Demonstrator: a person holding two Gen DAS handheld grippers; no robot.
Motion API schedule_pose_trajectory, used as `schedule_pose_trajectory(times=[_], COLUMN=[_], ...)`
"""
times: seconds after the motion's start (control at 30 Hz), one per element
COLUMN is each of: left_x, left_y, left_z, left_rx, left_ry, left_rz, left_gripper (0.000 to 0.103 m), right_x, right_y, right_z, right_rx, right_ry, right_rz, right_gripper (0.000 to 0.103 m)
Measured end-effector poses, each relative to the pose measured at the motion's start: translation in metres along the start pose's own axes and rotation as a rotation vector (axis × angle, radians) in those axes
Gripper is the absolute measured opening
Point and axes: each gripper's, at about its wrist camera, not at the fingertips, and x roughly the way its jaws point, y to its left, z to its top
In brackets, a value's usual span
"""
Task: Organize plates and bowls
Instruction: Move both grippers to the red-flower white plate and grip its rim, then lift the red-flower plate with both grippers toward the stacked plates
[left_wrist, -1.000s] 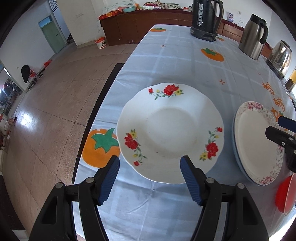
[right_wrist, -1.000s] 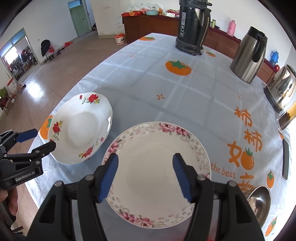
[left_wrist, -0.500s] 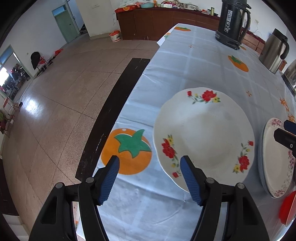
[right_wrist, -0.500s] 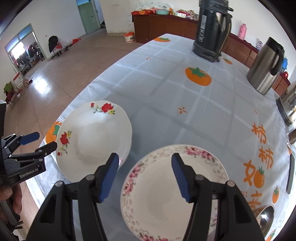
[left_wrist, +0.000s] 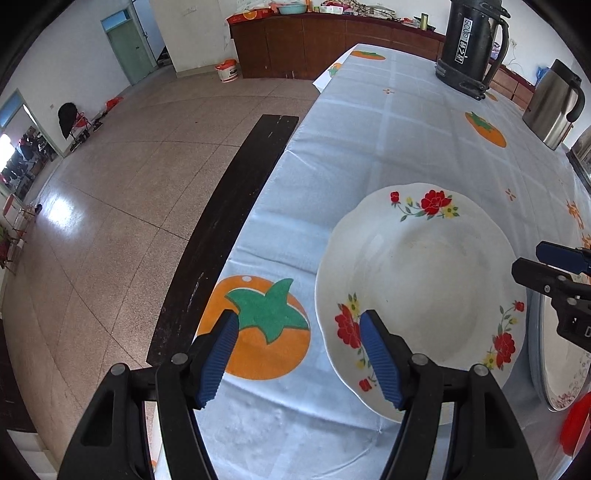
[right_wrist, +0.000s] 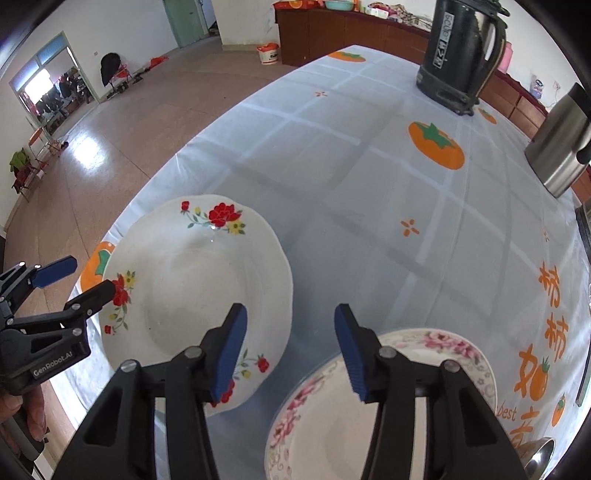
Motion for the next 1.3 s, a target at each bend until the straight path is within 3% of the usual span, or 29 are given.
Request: schedule_pose_trajectory(times=[0.17, 0.43, 0.5, 0.6, 1.3], left_x=[0.005, 0.011, 0.014, 0.013, -0.002], left_y=[-0.002, -0.004, -0.006, -0.011, -0.011], left_z=[0.002, 0.003, 0.003, 0.003, -0.002], left_rx=[0.01, 0.026, 0.034, 0.048, 0.024], left_ry=[0.003, 0.0, 0.006, 0.004, 0.03], left_rz=[-0.012, -0.015, -0.02, -0.072, -0.02], left_gripper=[0.07, 0.069, 0.054, 0.027, 0.026], right_x=[0.011, 0.024, 0.025, 0.025, 0.002], right_y=[0.0, 0.003, 0.005, 0.012, 0.022], right_z=[0.003, 0.0, 0.0, 0.001, -0.004], right_rx=[0.002, -0.004, -0.01, -0.041, -0.019], right_ry=[0.023, 0.059, 0.058, 0.059, 0.057], right_rz=[-0.005, 0.017, 0.026, 0.005, 0.009], right_gripper=[0.044, 0.03, 0.022, 0.023, 0.019])
